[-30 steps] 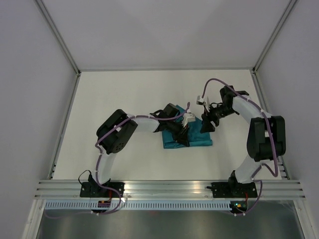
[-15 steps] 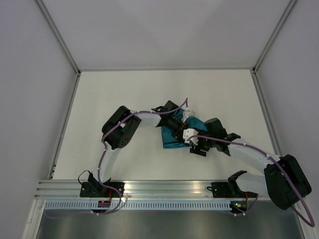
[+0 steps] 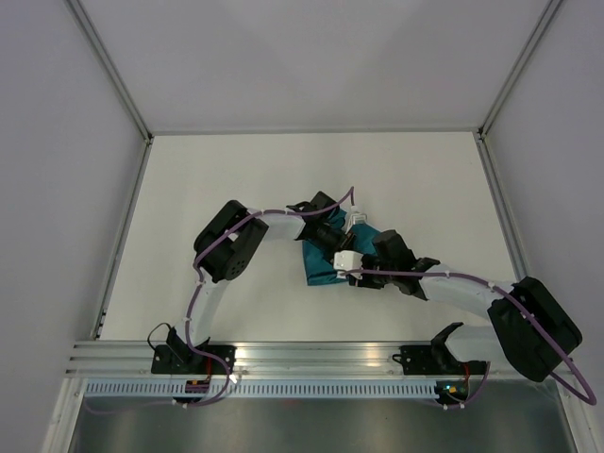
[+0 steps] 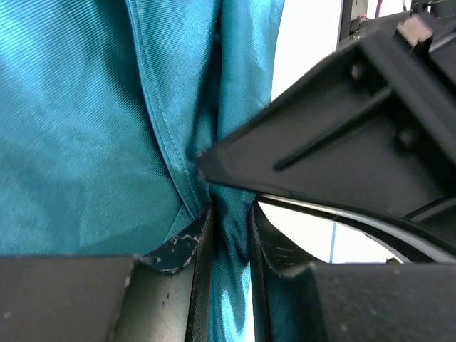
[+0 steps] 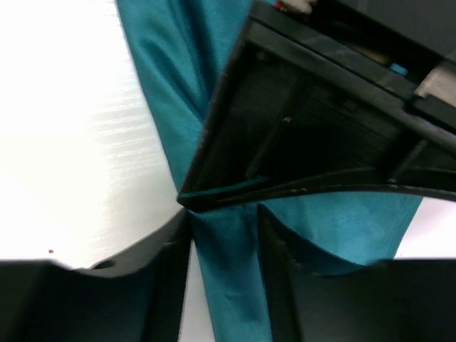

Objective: Fold the napkin, place the utensils inside, and roll it up
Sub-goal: Roll the napkin with the utensil

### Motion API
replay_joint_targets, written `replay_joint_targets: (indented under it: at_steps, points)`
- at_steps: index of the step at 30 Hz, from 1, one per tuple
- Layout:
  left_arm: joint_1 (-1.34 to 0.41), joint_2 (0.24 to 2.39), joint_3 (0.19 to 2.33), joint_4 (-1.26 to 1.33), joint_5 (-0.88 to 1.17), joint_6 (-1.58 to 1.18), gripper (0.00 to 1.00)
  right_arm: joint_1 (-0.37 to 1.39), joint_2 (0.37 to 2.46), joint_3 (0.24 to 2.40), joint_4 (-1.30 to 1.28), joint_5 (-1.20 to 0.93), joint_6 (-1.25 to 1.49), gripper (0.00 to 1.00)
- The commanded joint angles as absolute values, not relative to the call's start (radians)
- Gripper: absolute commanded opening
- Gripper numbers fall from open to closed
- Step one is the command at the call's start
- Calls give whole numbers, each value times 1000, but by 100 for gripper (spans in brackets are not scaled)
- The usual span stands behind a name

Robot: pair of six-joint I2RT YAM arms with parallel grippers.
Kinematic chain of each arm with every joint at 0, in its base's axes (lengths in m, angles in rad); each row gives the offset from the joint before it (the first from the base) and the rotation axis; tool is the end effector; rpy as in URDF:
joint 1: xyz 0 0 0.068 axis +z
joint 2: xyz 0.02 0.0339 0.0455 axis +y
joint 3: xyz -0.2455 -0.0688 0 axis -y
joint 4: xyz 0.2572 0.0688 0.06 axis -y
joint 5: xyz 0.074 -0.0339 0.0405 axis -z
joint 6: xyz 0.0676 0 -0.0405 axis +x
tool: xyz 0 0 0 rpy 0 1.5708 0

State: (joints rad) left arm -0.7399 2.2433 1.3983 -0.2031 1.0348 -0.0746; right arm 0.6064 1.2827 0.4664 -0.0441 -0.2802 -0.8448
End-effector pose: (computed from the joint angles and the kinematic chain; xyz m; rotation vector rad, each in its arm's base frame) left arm 0.2878 -0.3414 0.0590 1.2276 2.3368 -1.6402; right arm 0.2036 0.1640 0.0972 -1.6838 1.7094 0.2298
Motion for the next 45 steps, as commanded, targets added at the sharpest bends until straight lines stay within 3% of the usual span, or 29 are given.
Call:
replay_joint_targets:
  at_steps: [1, 3, 6, 12, 21, 34, 38, 45]
  points:
    - [-738, 2327, 1347, -353, 844, -46, 4, 612, 1301, 454, -40, -250, -847, 42]
    - [-736, 2304, 1350, -353, 821, -48, 14, 612, 1305, 465, -84, -259, -853, 31]
    - [-730, 2255, 1358, -341, 792, -58, 32, 611, 1322, 488, -145, -285, -861, 25]
    - [-700, 2142, 1381, -298, 735, -106, 47, 607, 1396, 555, -277, -360, -867, 21]
    - [-599, 1936, 1303, -163, 600, -224, 49, 549, 1570, 742, -536, -518, -946, 20]
    - [-548, 1438, 881, 265, 221, -273, 51, 379, 2026, 1173, -991, -715, -1172, 20]
    - [-616, 1326, 750, 379, 112, -172, 53, 354, 2126, 1256, -1058, -729, -1187, 20]
    - [-960, 1333, 725, 377, -187, 144, 54, 342, 2226, 1335, -1098, -724, -1160, 20]
